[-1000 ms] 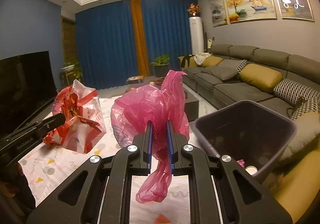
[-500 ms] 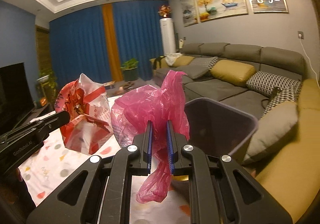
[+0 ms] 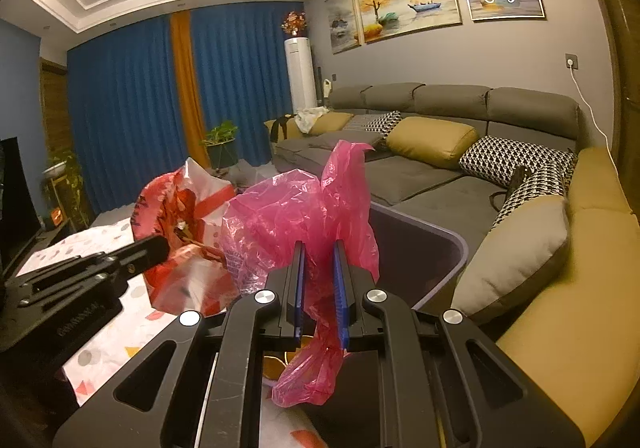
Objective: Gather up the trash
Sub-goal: 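Carry the wrapper and pink bag in both grippers over the gray bin, then open both grippers to drop the wrapper and pink bag into the bin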
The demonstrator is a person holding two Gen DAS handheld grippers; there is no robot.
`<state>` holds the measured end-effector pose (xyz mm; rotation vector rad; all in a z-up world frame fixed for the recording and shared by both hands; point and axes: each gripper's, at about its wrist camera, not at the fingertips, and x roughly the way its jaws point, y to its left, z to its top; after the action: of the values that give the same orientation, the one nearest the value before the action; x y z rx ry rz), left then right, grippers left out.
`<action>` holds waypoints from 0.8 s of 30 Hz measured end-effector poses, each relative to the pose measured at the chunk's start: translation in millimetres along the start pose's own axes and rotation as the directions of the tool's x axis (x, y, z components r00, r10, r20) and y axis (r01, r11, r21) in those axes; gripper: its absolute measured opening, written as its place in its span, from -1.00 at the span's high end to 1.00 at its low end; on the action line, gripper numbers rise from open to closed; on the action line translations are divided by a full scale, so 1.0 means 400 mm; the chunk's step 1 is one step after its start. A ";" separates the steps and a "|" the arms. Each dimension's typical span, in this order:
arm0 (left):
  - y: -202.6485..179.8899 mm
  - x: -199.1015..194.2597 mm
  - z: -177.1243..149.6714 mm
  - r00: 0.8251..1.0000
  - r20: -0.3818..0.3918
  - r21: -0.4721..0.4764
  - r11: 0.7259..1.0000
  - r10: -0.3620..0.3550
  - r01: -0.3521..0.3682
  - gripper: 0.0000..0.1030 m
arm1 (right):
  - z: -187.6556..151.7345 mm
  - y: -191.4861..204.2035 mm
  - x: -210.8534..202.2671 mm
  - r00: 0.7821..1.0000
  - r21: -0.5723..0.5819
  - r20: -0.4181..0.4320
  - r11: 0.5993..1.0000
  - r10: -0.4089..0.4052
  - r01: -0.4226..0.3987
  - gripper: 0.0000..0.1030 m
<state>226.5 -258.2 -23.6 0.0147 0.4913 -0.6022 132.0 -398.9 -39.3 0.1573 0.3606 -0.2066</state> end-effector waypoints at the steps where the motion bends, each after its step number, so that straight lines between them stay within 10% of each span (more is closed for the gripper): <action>1: -0.003 0.011 -0.003 1.000 -0.003 0.004 1.000 -0.006 0.006 0.98 | 0.000 -0.004 0.002 1.000 0.002 -0.001 1.000 -0.002 0.002 0.73; 24: -0.016 0.118 -0.024 0.990 -0.073 -0.026 0.992 -0.122 0.121 0.97 | 0.009 -0.008 0.037 0.999 0.024 -0.027 0.999 -0.027 0.028 0.73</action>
<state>252.3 -287.4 -52.5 -0.0130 0.5739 -0.7177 145.9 -405.2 -41.8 0.1796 0.3869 -0.2361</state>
